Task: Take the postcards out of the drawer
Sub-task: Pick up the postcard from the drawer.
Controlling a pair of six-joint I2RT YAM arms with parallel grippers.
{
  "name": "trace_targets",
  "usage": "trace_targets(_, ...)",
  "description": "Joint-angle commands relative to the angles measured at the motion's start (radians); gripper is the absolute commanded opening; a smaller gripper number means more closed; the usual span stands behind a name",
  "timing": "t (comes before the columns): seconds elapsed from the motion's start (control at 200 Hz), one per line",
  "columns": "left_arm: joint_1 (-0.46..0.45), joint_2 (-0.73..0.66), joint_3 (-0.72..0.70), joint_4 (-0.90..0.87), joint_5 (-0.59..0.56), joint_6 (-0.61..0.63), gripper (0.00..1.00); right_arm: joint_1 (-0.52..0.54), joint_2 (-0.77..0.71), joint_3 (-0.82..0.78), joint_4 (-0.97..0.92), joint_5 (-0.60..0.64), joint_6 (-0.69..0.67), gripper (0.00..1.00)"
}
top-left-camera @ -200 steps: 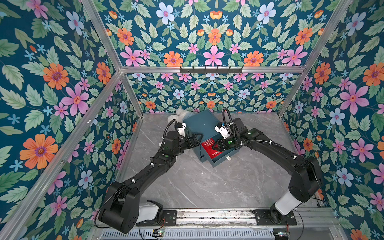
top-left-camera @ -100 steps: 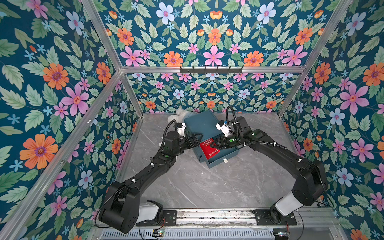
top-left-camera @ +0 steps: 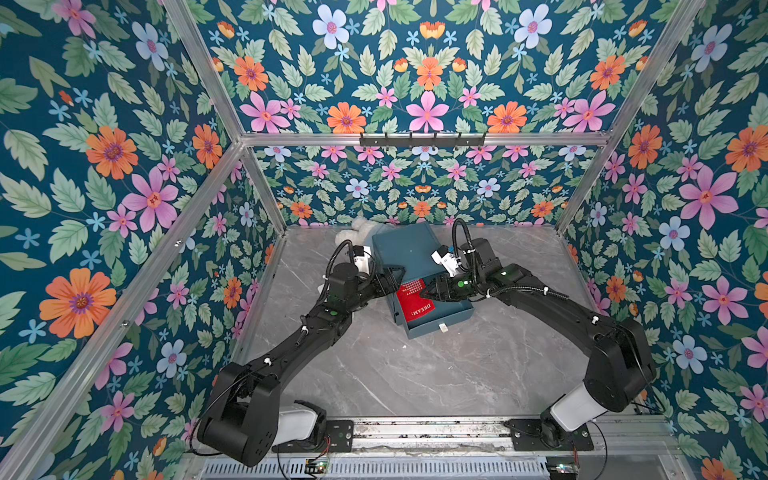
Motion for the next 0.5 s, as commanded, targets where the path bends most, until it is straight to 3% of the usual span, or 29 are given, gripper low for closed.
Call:
trace_targets(0.0,-0.001,-0.003,-0.002,0.042,0.017,-0.011,1.00,0.001,-0.007,-0.005,0.062,-0.037,0.062,0.48)
trace_targets(0.245,-0.002,0.004,-0.004,0.058,0.024,-0.021,1.00,0.003,-0.027,-0.025,0.128,-0.018,0.185,0.42)
trace_targets(0.495,-0.002,0.007,-0.002,0.071,0.029,-0.022,1.00,0.006,-0.021,-0.032,0.086,0.048,0.216,0.38)
